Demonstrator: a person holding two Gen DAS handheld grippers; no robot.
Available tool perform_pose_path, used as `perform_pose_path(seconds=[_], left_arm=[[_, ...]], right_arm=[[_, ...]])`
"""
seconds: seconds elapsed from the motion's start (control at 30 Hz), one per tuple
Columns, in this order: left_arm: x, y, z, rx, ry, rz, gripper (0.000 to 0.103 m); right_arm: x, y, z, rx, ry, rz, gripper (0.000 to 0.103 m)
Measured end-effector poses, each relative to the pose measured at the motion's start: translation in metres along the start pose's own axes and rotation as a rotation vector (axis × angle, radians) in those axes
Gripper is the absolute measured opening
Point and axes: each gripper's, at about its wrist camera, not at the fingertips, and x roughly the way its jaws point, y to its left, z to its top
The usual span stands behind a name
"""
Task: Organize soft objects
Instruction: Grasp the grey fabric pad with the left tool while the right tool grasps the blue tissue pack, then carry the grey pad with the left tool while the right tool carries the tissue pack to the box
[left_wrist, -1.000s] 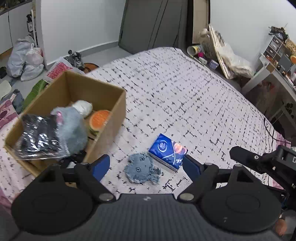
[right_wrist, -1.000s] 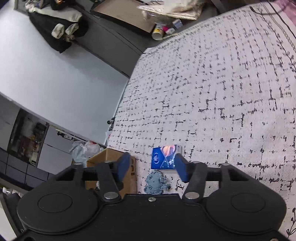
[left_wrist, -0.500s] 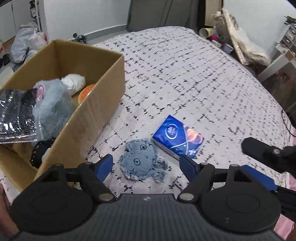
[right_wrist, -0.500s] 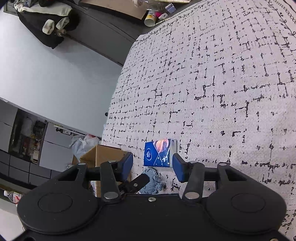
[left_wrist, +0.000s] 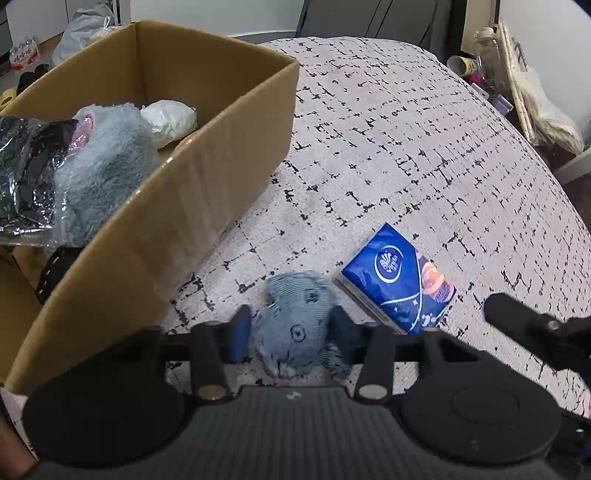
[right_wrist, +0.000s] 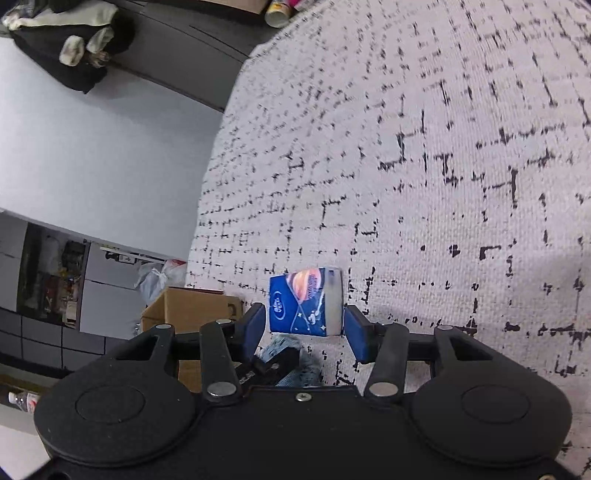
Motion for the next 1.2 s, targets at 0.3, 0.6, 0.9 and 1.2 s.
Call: perform_pose_path(seconds=[0.3,0.6,0.9,1.2], left_arm=[[0.001,0.003,0.002,-0.019,0.006,-0.015,0.034],[0.004,0.005,0.005,-0.018,0.025,-0.028,0.034],[0.004,0.004,0.003,0.000,0.018,-0.031,0.034],[-0.012,0.005,0.003,-0.001,0.020,-0.049,0.025]], right_arm=[[0.022,-0.006,-0.003,0.034,0.035,-0.038,0.049],[0.044,0.002,-0.002,-0.004,0.051,-0.068,0.039],[0.051,0.012,-0.005,-0.072,0.044,-0.129,0.022],[0.031,0.015,-0.007,-0.093,0.015,-0.144,0.017]])
